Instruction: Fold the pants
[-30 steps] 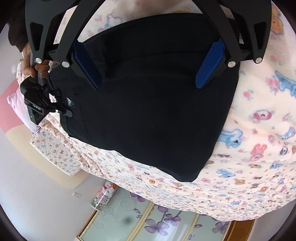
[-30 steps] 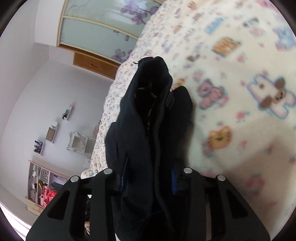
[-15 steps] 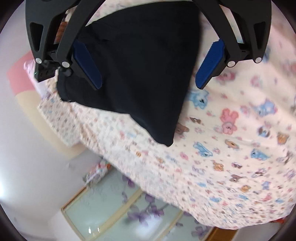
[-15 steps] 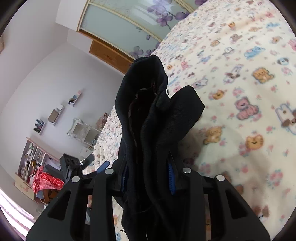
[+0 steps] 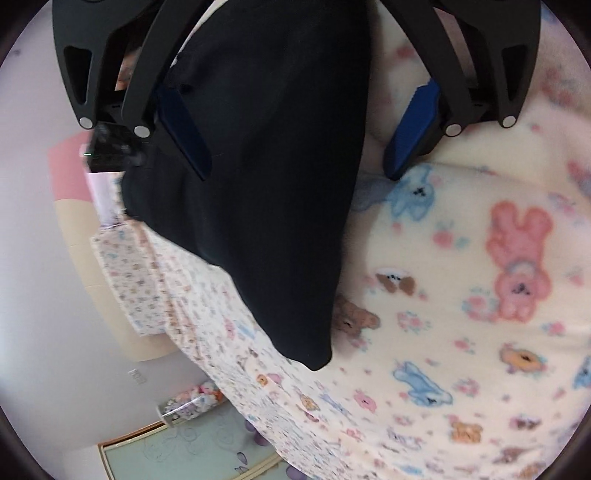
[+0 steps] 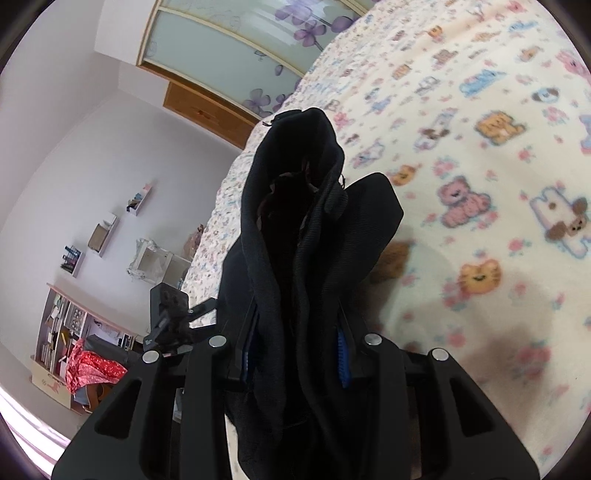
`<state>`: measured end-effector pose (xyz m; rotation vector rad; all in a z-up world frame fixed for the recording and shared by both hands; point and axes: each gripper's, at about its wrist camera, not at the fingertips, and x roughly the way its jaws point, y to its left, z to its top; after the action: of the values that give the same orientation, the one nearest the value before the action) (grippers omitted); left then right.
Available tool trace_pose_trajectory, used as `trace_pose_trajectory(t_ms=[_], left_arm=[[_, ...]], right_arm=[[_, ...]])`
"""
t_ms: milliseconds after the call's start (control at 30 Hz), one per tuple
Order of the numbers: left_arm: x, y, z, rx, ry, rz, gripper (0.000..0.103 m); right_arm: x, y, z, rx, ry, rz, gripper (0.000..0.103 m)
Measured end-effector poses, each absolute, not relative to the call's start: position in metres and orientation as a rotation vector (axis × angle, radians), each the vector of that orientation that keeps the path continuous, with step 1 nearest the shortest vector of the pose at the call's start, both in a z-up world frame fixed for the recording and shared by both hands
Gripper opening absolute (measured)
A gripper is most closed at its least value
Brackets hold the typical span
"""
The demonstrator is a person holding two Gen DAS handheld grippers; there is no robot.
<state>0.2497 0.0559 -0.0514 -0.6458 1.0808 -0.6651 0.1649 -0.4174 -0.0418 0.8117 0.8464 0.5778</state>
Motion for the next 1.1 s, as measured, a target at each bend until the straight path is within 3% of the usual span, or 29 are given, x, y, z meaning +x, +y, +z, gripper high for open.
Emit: trace_pose_trajectory(t_ms=[200,367,500,567,733,833,1100], left_arm=[[0.241,0.058,-0.039,-0.857,0.961,-0.948,0.077],[0.239,0.049,-0.044,-0.810,0.994,-0.869,0.075],[0.245,0.049,-0.066,-0.849,1.077,-0.758,0.047],[0.244,0.046,-0.066,-0.824,1.079,-0.737,0.042],[0.238,0.045,-0.060,-0.856,1.055,-0.733,0.015],[0.233,0.034,-0.042,-0.747,1.006,-0.709,0.009],[0.203,0.032,0.008,-0.709,0.852,-0.762,0.008]], right_arm=[[0.164,-0.422,-0.048,0.837,0.851,0.566,0.035],[0.164,-0.427,-0.056,0.867,0.865,0.541,0.035],[0.162,-0.428,-0.059,0.860,0.884,0.523,0.038],[0.162,-0.429,-0.063,0.859,0.892,0.518,0.039],[0.158,-0.429,-0.065,0.847,0.871,0.513,0.038],[0.155,-0.427,-0.055,0.857,0.834,0.515,0.034],[0.149,-0.414,-0.021,0.897,0.714,0.576,0.032]])
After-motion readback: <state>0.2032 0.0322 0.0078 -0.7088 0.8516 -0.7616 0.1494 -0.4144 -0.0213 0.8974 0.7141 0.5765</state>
